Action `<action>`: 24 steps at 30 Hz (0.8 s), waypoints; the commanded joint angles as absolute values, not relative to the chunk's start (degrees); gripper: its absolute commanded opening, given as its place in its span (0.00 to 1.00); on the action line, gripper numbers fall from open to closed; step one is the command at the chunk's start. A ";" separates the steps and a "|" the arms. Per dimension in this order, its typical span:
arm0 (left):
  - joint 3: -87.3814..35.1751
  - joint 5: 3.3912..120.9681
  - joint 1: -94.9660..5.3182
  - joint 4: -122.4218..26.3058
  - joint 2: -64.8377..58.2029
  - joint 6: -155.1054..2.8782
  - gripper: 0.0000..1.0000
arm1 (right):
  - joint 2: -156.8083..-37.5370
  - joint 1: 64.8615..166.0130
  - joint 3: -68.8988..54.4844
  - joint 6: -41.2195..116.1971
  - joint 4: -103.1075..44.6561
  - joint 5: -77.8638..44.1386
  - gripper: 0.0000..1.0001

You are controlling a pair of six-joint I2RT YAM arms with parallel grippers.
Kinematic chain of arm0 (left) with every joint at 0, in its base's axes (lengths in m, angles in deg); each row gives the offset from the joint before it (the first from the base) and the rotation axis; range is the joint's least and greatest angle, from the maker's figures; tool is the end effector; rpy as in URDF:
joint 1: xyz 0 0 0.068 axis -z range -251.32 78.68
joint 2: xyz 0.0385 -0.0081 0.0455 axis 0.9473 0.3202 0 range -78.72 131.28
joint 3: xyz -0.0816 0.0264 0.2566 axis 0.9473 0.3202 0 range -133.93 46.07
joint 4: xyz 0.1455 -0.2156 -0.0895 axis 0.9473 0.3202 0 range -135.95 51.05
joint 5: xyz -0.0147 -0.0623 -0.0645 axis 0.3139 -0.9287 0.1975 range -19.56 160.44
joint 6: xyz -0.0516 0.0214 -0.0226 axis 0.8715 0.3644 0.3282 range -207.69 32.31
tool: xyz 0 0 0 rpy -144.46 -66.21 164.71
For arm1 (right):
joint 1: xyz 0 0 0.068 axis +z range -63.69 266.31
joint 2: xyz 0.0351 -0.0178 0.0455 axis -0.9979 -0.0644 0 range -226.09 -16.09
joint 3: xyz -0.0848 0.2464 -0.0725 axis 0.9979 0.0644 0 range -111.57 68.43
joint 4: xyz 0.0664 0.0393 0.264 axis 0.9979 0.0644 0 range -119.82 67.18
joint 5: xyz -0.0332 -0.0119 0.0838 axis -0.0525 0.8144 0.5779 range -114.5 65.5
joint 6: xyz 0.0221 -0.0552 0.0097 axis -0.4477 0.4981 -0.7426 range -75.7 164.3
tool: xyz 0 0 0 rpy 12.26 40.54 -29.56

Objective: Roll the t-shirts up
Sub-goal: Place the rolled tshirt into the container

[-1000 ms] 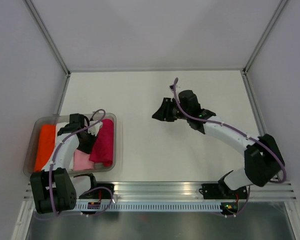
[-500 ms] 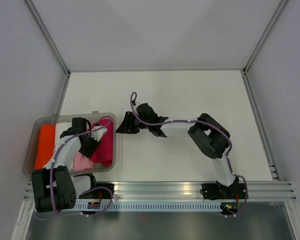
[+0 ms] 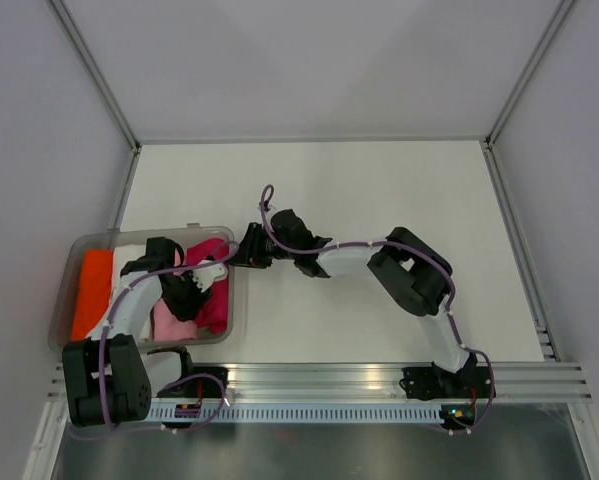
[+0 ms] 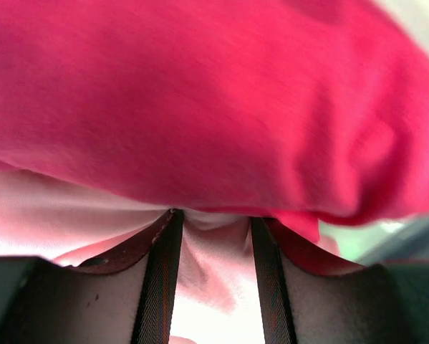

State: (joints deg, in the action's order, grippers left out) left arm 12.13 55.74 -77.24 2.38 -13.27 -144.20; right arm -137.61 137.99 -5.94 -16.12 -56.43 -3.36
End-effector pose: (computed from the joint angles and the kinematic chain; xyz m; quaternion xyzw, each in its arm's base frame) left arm 0.1847 0.0077 0.1518 0.4323 0.8883 -0.0635 0.1411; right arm 0.2884 0.3909 0.1465 -0.0427 0.8135 0.5488 0.1877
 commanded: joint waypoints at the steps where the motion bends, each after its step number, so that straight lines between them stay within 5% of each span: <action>1: 11.09 42.05 -76.60 12.31 -12.63 -150.00 0.49 | -138.08 138.52 -6.10 -18.71 -60.49 -2.71 0.35; 20: -1.83 54.09 -80.81 27.42 -14.04 -168.45 0.50 | -136.68 138.60 -6.46 -17.31 -59.53 -2.71 0.34; 24: -6.92 47.72 -80.90 29.62 -13.16 -167.50 0.49 | -136.33 138.34 -6.28 -17.04 -59.79 -2.71 0.34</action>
